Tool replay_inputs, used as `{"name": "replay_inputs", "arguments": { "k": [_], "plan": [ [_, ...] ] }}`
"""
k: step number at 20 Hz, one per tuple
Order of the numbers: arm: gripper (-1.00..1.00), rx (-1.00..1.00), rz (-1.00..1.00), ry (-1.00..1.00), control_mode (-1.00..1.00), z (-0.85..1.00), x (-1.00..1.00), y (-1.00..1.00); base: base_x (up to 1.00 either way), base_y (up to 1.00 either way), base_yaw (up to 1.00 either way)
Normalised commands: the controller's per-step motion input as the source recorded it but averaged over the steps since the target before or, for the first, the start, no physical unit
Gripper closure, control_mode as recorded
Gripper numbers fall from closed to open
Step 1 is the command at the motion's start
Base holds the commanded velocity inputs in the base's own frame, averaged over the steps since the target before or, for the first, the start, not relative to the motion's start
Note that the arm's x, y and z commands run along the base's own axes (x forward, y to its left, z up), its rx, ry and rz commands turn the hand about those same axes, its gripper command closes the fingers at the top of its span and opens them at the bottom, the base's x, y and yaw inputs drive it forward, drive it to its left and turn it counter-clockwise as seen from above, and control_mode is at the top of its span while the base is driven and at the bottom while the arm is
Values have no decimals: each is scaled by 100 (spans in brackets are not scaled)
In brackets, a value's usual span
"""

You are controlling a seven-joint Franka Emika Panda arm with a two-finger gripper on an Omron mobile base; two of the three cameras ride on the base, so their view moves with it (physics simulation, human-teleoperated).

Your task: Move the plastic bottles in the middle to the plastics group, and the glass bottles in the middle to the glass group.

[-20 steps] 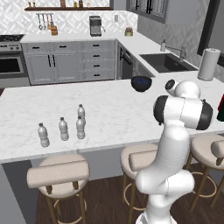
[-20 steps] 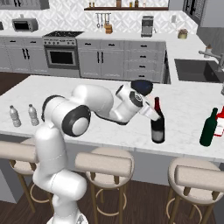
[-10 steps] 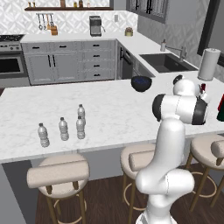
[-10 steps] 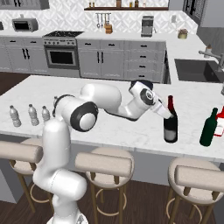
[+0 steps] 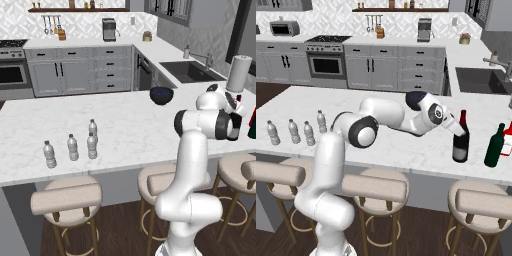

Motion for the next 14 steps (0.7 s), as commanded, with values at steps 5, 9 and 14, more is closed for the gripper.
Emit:
{"name": "replay_inputs", "arguments": {
  "k": [5,9,14],
  "plan": [
    [100,1,1,0,-100,-29,5,-36,0,0,0],
    [100,0,3,0,-100,-45,7,-23,0,0,0],
    [100,-1,4,-1,-100,-69,0,-2,0,0,0]
  ]
}}
